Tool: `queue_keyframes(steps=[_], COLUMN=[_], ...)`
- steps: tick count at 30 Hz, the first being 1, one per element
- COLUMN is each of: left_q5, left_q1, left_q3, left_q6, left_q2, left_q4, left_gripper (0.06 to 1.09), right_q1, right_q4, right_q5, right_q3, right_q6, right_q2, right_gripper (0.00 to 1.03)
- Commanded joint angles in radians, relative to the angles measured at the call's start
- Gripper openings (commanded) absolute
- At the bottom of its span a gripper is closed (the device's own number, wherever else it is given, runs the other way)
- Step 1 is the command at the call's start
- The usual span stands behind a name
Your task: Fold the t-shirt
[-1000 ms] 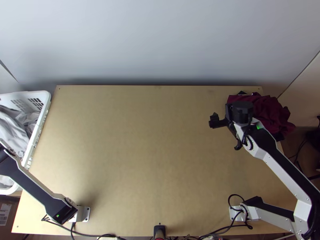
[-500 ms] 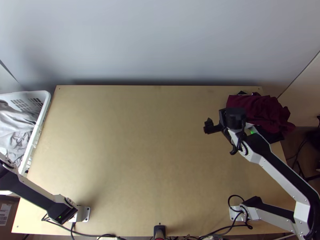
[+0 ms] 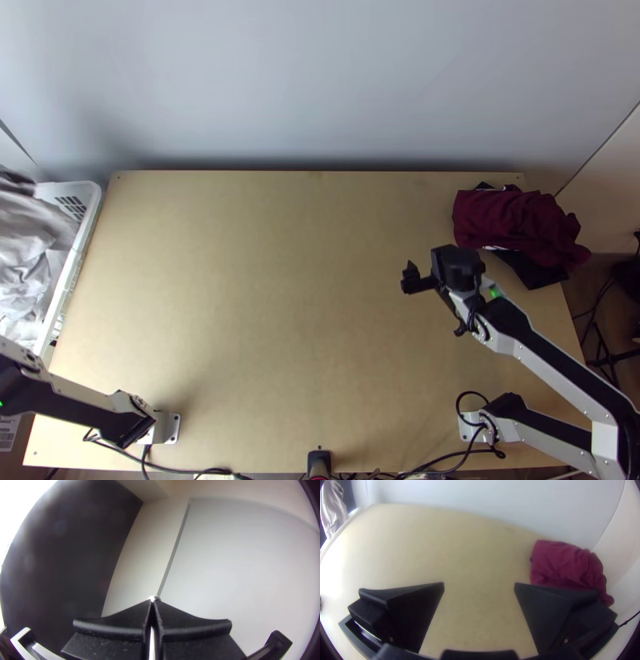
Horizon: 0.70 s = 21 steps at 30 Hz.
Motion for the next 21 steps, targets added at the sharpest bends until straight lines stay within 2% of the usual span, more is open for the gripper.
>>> queue_keyframes(steps=[1,7,14,21], left_q5=[-0.024,-0.025,-0.038,-0.142], left_q1=[-0.040,-0.050,-0.112,-0.368], left_q3=[0.006,0.007,-0.002,-0.010], left_q6=[-0.110,-0.127,-0.122,0.016], left_q2=[-0.142,-0.188,-0.177,-0.185], left_q4=[0.065,0.098,0.055,0.033], left_gripper=[0.09,0.09,0.09,0.09], right_q1=[0.016,0.002,0.027,0.057], right_q4=[0.053,0.057,0.111,0.153], right_q5=[0.001,0.001,-0.001,-0.001], right_q3=[-0.123,-0.149,-0.214,-0.287], right_q6=[0.046,0.043,0.061,0.103], right_q2=[-0.050,-0.089,-0.093,-0.099], right_gripper=[0.98,0.98,0.98,0.98])
